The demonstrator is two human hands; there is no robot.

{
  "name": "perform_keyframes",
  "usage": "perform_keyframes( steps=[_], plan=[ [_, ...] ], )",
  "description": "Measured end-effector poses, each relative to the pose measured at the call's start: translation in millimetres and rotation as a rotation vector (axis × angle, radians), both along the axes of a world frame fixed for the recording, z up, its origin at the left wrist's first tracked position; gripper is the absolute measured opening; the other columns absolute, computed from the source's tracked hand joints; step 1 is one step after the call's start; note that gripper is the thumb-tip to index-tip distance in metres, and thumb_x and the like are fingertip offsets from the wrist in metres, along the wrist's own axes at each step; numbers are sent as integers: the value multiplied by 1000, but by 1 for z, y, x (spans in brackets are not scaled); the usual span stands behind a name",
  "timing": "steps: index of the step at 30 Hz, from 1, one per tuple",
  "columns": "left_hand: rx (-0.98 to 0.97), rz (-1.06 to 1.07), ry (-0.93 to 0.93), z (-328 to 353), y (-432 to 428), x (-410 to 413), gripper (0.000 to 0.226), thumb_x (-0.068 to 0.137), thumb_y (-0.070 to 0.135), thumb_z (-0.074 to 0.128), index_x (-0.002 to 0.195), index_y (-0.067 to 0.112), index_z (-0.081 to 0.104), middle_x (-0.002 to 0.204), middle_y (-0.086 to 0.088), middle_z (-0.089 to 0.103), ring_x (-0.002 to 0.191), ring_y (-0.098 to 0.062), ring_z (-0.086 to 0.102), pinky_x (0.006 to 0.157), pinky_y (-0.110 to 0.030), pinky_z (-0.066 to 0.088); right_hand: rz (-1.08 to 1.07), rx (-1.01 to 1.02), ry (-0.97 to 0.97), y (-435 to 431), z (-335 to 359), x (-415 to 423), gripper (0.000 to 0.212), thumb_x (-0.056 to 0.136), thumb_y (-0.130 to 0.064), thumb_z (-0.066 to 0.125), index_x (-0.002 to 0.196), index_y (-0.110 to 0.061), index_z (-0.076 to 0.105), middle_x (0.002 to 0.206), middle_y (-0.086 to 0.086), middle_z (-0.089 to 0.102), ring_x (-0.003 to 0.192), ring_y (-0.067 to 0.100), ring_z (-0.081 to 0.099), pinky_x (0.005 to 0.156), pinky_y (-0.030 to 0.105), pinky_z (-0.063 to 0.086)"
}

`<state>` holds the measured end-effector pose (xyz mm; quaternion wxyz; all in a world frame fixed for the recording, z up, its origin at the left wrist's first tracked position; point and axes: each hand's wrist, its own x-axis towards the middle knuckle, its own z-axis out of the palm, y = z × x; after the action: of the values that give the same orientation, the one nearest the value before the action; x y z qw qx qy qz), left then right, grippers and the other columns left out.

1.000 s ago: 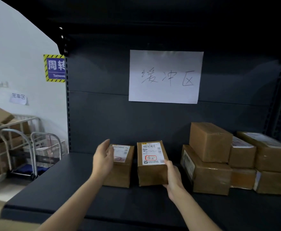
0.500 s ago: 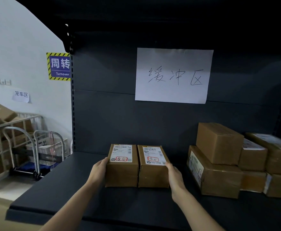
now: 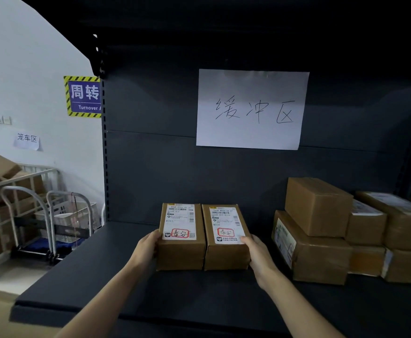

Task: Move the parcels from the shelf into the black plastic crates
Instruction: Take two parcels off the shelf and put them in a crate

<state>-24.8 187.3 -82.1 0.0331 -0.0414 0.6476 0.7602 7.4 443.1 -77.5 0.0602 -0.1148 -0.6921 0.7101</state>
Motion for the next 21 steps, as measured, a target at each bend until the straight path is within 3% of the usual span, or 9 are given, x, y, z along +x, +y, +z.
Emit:
perform_keyframes(
  steps=[1,4,5,8,13,17,21],
  plan=[
    [-13,-24,36,1,0,2,31,95,23,39,101,13,68,101,-9,73,100,-28,64,96,-48,48,11,12,10,1,0,3,44,90,-31,55,133,-21,47,118,6,62,111,23,56,103,46,42],
    [-113,-43,155,8,4,14,35,96,15,32,100,24,66,92,4,75,86,-10,68,73,-24,51,37,39,38,6,1,12,50,91,-30,55,138,-22,41,127,5,58,119,23,51,108,47,36],
    [-137,-42,176,10,5,19,36,96,13,31,100,26,64,92,4,74,86,-10,67,70,-23,49,44,40,47,7,1,15,52,91,-29,55,139,-22,40,129,5,56,121,23,50,109,47,34],
    [-188,-65,220,12,8,31,37,96,9,29,103,27,60,98,2,70,91,-13,64,73,-25,48,72,34,73,12,-1,26,56,90,-28,56,142,-23,35,135,4,53,127,23,44,112,48,29],
    [-203,-57,278,12,13,53,35,99,12,29,126,29,44,106,5,65,96,-9,61,71,-20,47,117,7,138,19,-9,47,57,89,-28,59,141,-26,36,131,0,57,127,19,46,114,47,27],
    [-204,-46,305,8,15,74,35,99,17,37,130,32,40,112,8,60,96,-2,59,62,-8,49,142,-11,175,21,-11,61,51,89,-26,59,136,-28,40,128,-1,59,125,18,48,113,48,29],
    [-205,-26,356,6,11,97,44,97,11,41,135,33,33,122,3,56,105,-8,57,76,-16,49,187,4,220,20,-15,74,45,89,-26,60,128,-37,41,126,-4,60,123,16,50,112,47,31]
  ],
)
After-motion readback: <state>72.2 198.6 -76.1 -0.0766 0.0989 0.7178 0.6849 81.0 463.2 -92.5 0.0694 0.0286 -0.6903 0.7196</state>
